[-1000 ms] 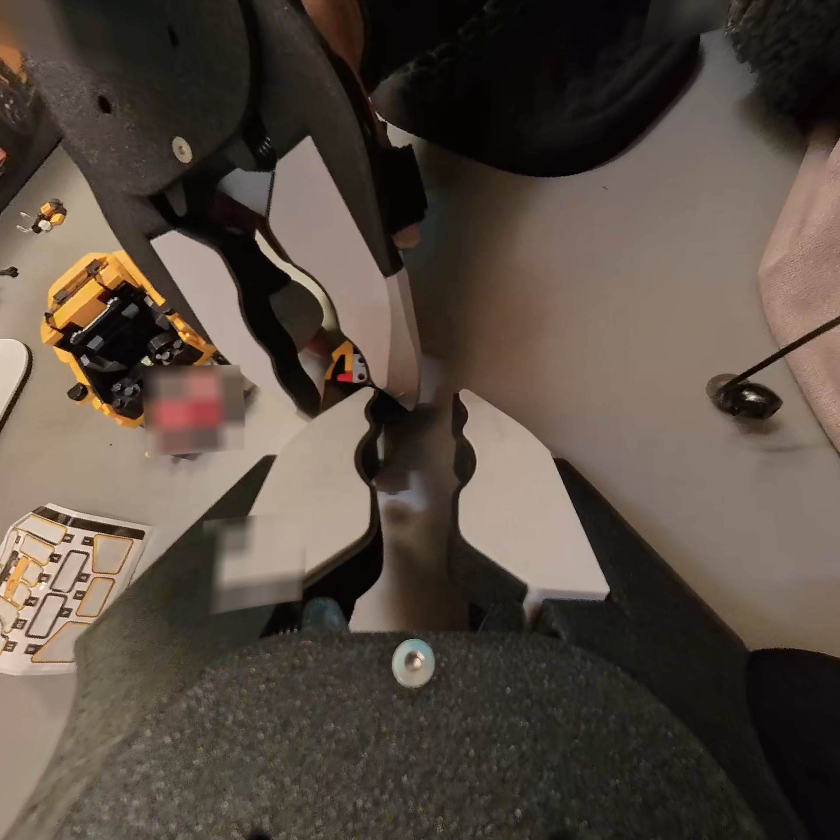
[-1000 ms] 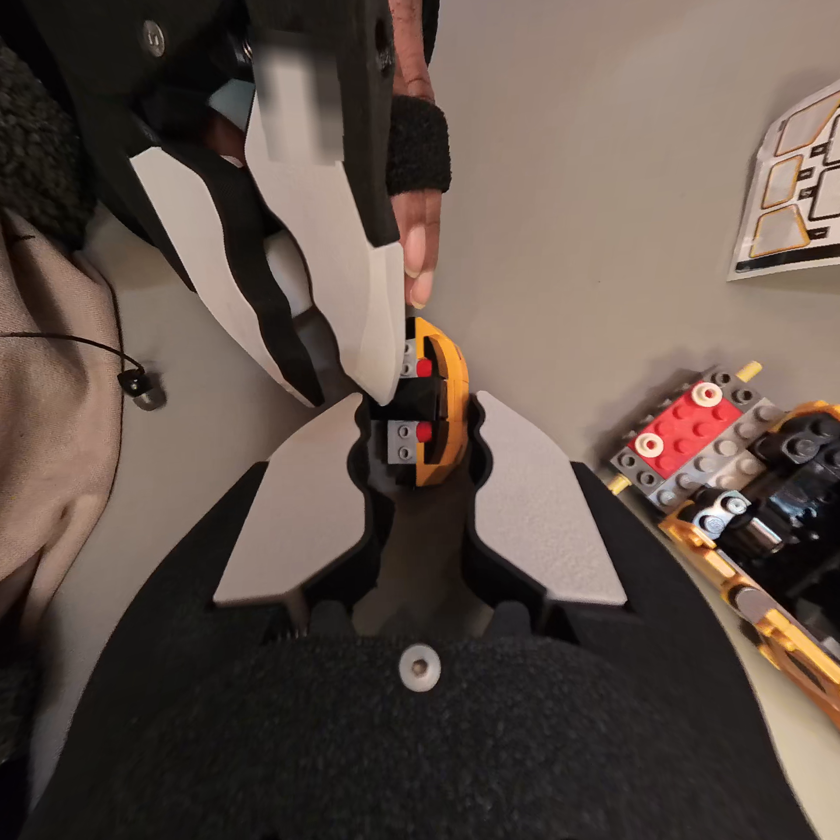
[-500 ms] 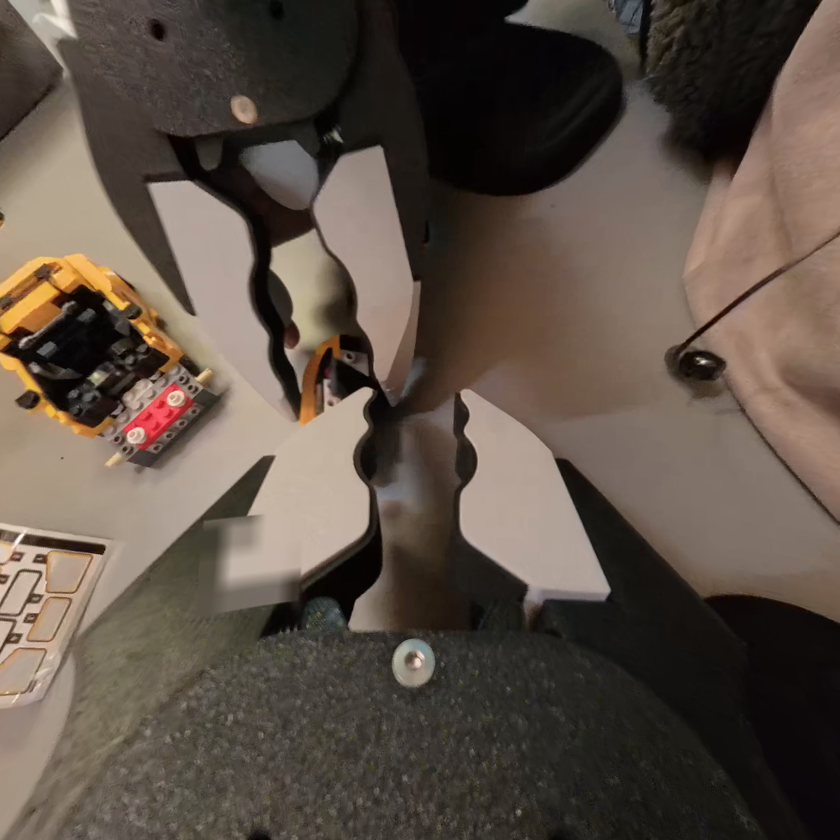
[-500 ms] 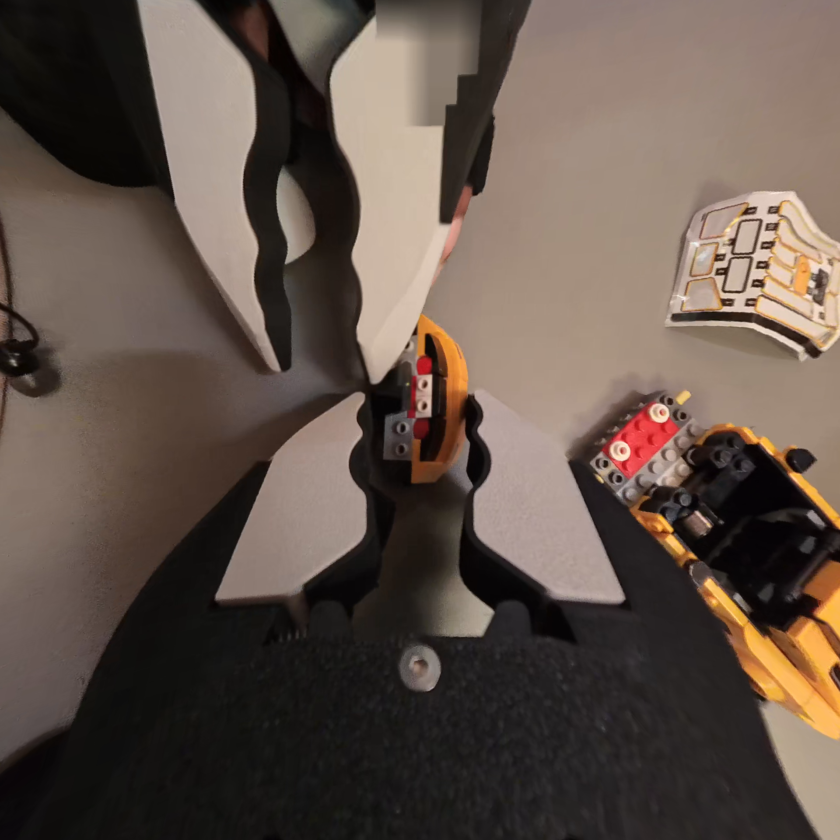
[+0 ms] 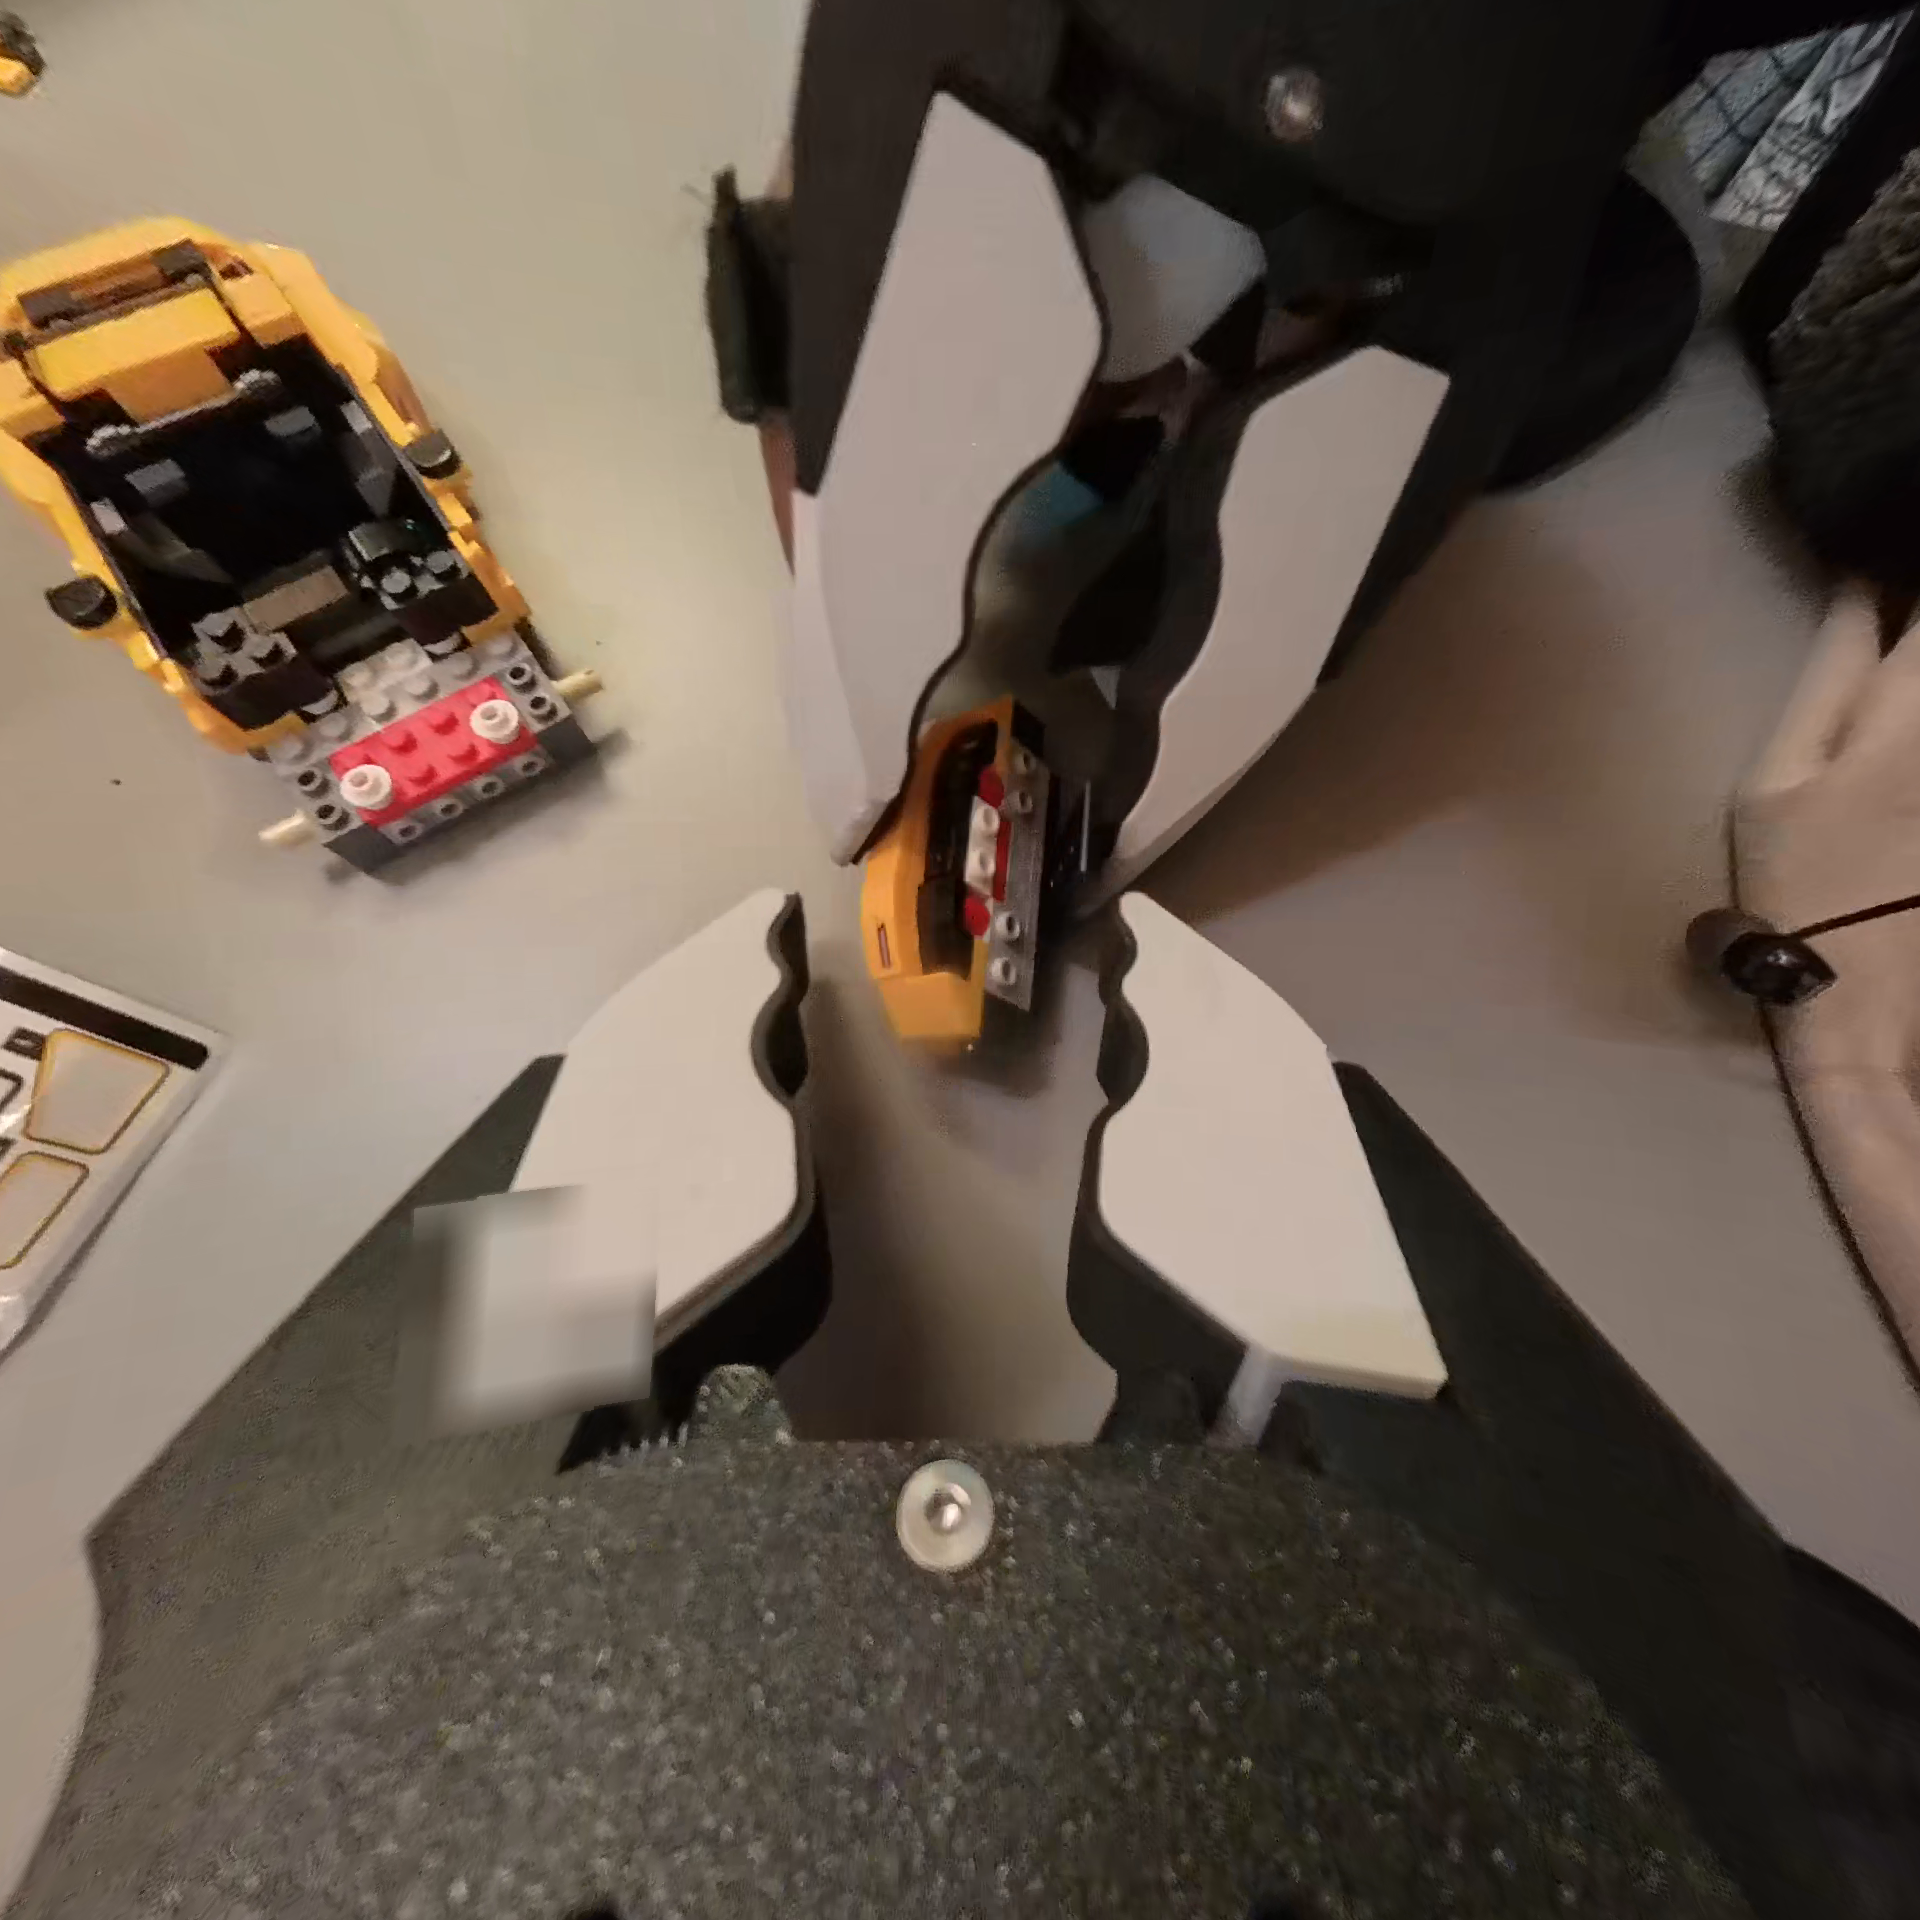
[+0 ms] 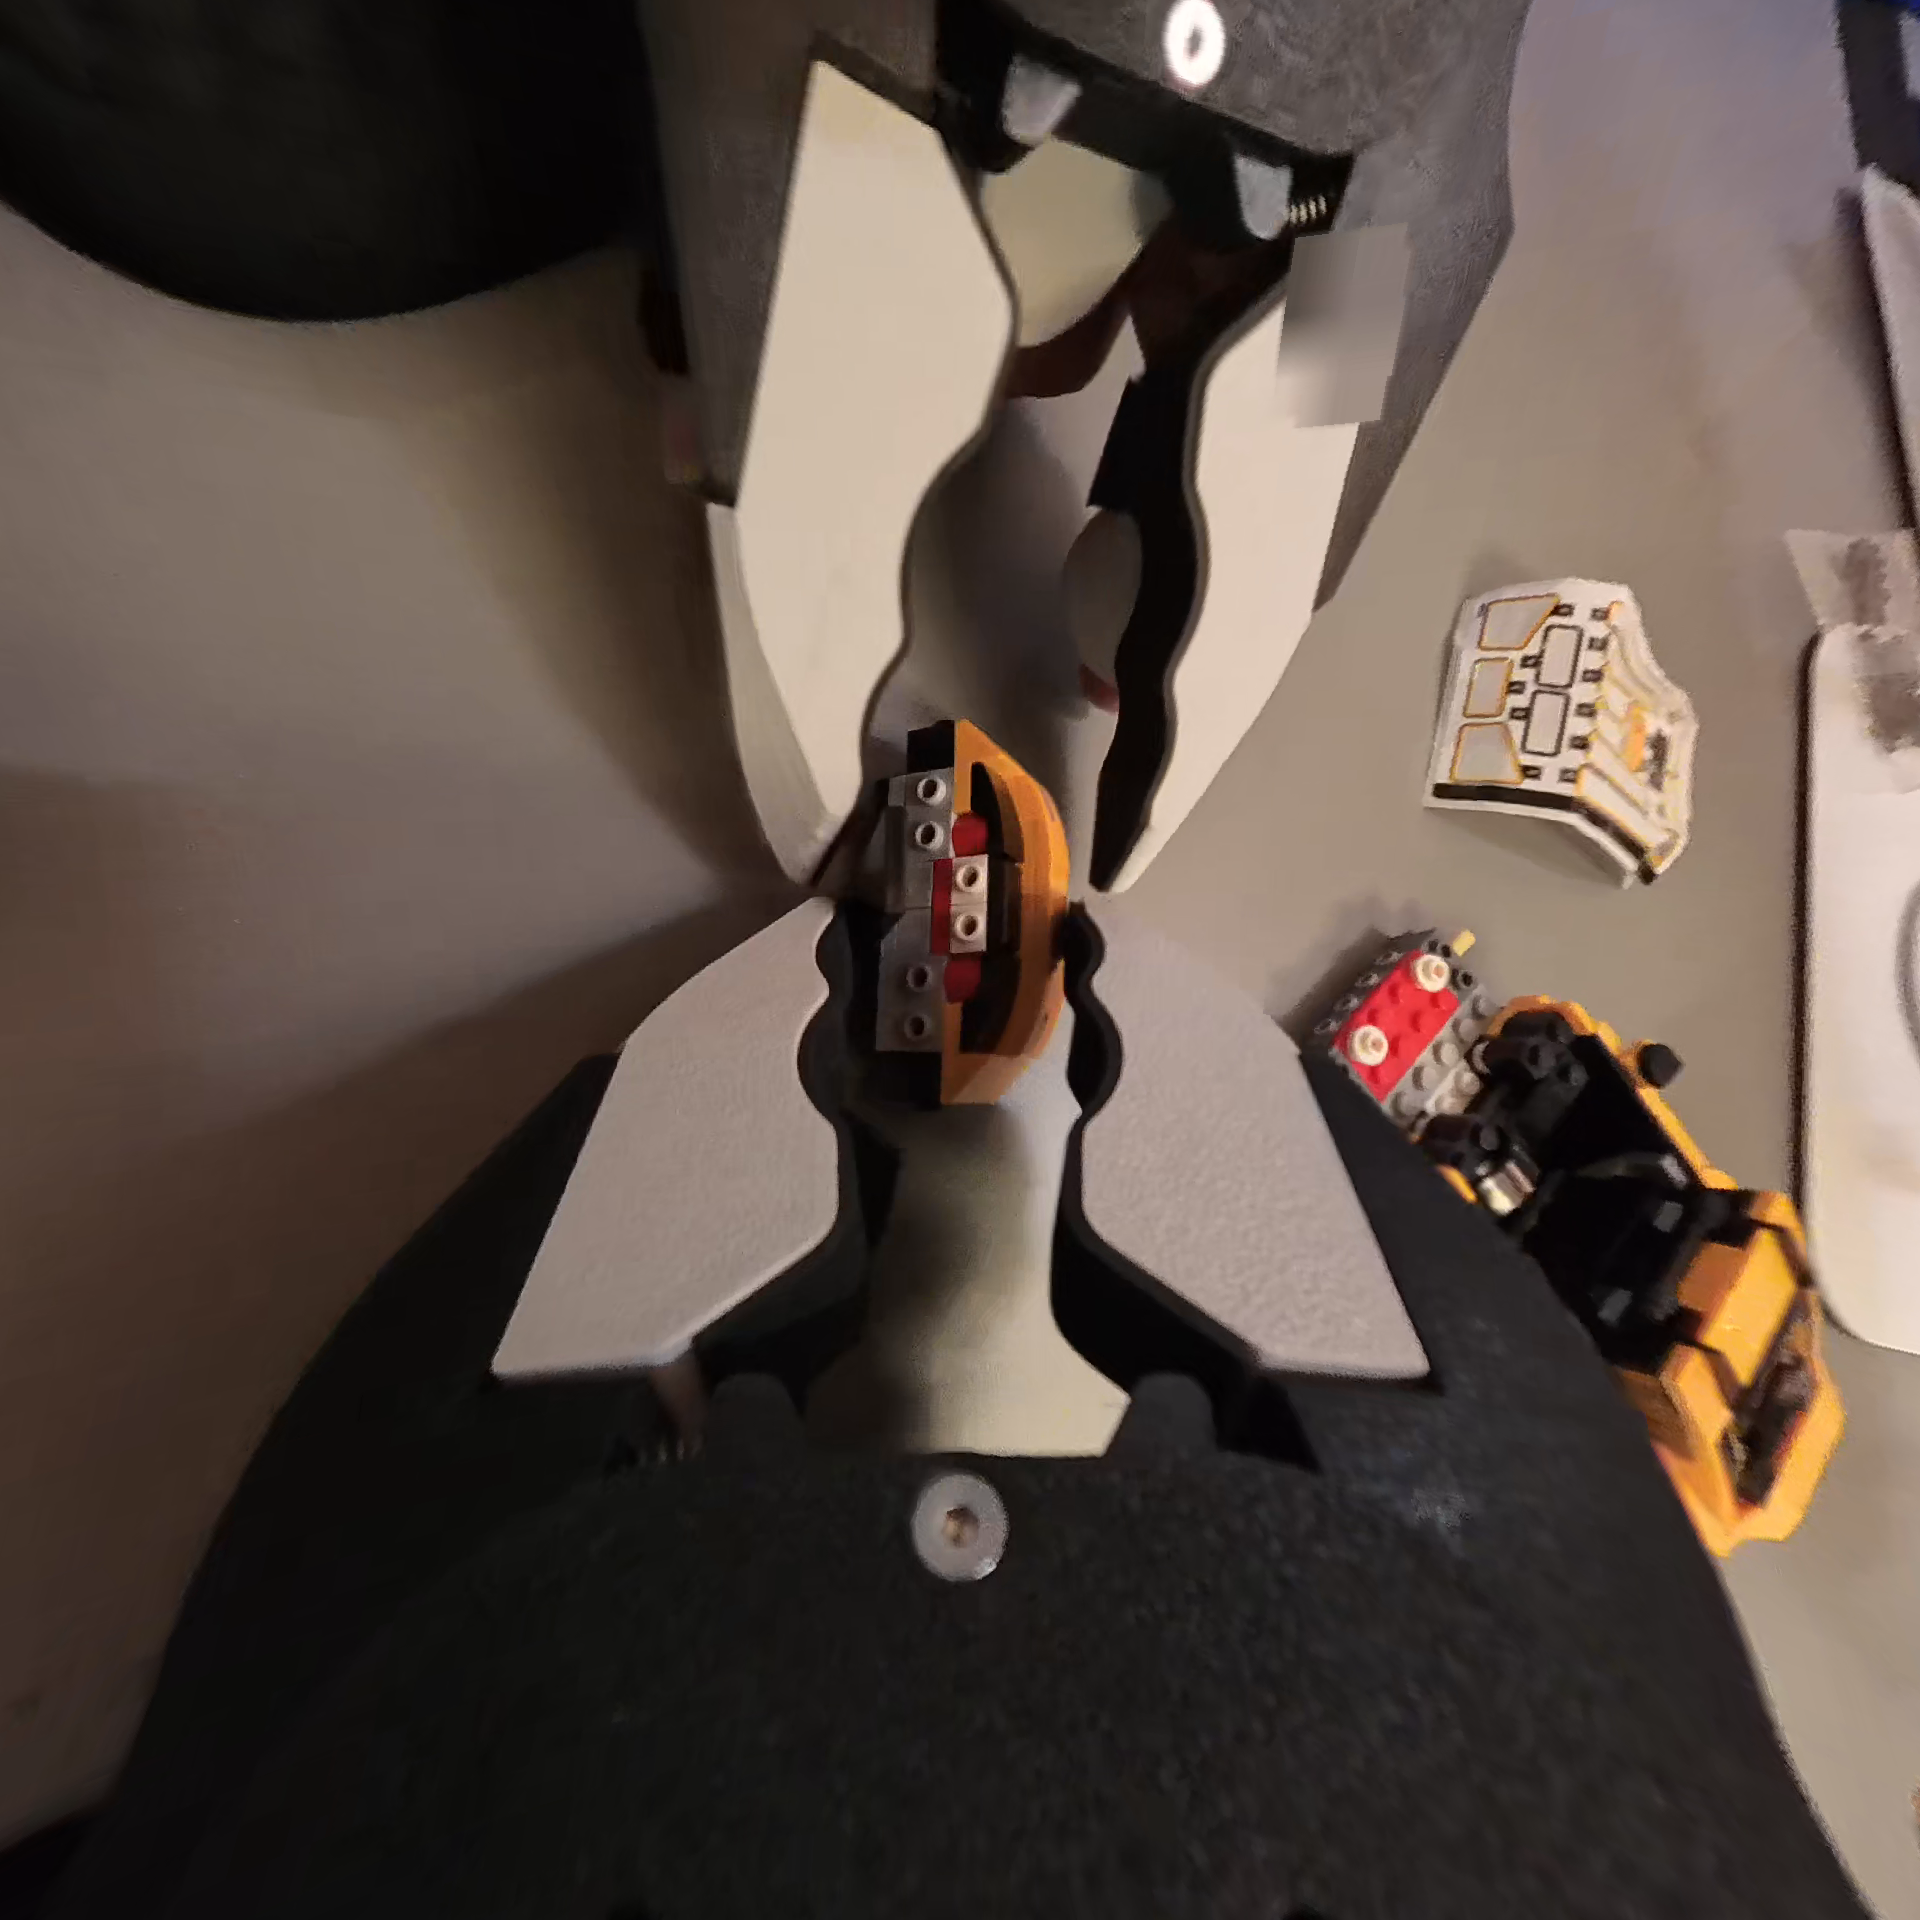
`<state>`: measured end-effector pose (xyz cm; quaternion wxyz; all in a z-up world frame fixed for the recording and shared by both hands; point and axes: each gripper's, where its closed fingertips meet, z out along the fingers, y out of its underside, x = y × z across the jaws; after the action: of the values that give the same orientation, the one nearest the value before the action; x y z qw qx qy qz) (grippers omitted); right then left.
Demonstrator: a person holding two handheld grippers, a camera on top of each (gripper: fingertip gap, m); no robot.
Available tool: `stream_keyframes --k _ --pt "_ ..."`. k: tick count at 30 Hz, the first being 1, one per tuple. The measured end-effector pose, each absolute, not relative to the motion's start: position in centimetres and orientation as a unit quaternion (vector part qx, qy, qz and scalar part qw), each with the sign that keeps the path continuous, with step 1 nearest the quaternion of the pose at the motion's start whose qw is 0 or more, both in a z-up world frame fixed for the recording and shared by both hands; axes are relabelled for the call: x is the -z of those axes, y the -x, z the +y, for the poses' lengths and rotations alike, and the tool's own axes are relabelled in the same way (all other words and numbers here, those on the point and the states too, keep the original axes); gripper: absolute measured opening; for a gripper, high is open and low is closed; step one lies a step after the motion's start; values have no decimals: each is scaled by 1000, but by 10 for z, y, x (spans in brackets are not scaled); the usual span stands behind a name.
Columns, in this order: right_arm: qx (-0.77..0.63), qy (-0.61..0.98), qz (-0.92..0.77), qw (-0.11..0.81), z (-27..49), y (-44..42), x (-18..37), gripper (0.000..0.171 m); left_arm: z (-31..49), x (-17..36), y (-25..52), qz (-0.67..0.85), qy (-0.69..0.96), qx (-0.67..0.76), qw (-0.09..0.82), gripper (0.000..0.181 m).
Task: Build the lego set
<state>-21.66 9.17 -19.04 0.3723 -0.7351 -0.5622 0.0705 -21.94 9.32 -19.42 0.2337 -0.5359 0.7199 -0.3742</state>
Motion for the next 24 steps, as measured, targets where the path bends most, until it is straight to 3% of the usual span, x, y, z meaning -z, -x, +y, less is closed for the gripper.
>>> stream_keyframes --k 4,6,11,20,24 --pt "-20 709 -579 402 91 219 190 39 89 197 220 722 539 381 208 44" --pt "-14 701 -582 411 89 220 190 39 87 197 220 724 534 383 207 30" --pt "-9 699 -578 421 89 220 189 38 88 197 219 733 523 372 226 28" --pt "-140 761 -501 388 85 213 182 41 88 195 216 774 461 316 298 25" --pt "-132 758 -515 378 84 217 191 33 87 196 214 799 418 265 342 26"
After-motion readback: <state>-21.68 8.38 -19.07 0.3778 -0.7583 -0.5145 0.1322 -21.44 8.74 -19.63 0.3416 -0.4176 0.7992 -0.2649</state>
